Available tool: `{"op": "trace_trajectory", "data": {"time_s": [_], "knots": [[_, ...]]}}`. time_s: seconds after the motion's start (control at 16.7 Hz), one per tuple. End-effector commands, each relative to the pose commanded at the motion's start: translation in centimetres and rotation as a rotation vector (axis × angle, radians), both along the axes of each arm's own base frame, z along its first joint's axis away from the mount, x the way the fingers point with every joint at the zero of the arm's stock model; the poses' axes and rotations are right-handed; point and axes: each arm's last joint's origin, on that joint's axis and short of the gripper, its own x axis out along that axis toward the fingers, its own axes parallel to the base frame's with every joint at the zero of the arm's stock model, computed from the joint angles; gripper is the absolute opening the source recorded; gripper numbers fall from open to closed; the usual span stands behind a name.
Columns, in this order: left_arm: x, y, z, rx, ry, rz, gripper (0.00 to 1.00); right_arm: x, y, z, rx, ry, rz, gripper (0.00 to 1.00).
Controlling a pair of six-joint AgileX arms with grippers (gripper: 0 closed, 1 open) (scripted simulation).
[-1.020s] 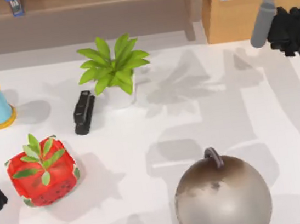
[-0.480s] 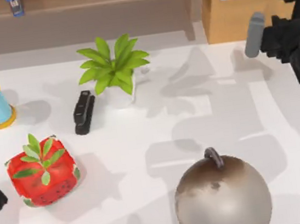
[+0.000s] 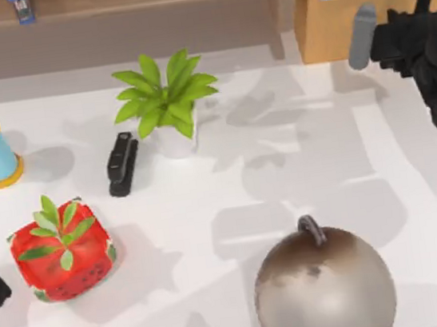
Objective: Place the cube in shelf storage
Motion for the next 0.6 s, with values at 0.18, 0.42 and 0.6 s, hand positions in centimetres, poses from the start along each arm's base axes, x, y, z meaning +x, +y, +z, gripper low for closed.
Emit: {"op": "trace_trajectory", "data": {"time_s": [0.18,0.42,0.6], "knots": [[0.00,0.00,0.00,0.000,0.000,0.000,1.00,0.01,0.00,0.00,0.000,0.000,0.000,1.00],[0.00,0.00,0.00,0.000,0.000,0.000,1.00,0.01,0.00,0.00,0.000,0.000,0.000,0.70],[0.00,0.00,0.00,0.000,0.000,0.000,1.00,0.01,0.00,0.00,0.000,0.000,0.000,0.47]]}}
